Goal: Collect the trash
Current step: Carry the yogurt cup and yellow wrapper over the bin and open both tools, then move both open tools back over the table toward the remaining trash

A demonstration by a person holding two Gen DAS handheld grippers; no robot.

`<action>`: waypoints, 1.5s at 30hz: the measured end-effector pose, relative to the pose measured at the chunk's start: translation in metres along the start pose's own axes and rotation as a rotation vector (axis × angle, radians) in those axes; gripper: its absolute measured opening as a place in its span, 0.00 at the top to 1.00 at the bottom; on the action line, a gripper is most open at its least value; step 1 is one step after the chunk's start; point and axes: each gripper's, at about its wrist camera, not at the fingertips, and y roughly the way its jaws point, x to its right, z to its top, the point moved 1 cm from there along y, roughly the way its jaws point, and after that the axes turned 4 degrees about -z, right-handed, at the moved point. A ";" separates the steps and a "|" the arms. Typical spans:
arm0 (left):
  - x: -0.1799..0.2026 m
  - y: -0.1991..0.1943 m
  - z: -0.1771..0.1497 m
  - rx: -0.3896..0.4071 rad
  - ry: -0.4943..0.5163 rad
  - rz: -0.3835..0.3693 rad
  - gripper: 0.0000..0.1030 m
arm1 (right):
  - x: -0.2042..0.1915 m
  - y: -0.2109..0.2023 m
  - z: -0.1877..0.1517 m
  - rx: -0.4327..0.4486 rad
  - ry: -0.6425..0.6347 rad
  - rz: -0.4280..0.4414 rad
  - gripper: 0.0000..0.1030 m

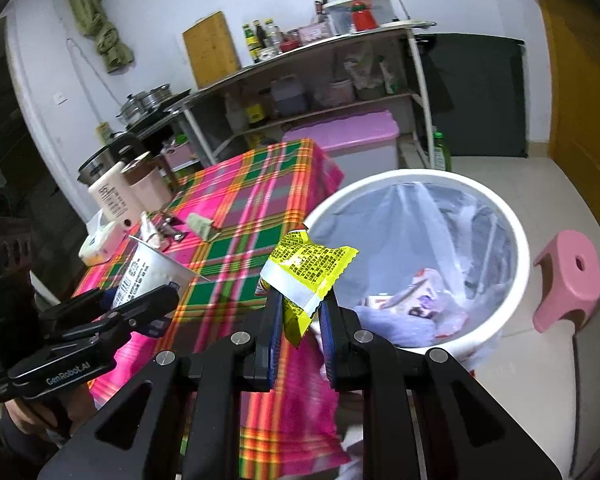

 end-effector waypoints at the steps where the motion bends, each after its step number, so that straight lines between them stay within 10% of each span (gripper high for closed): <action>1: 0.002 0.003 0.001 -0.003 0.004 -0.004 0.52 | 0.005 0.001 0.001 -0.002 0.006 -0.007 0.82; 45: 0.057 0.088 0.034 -0.116 0.099 -0.147 0.50 | 0.073 0.006 0.008 -0.026 0.091 -0.144 0.66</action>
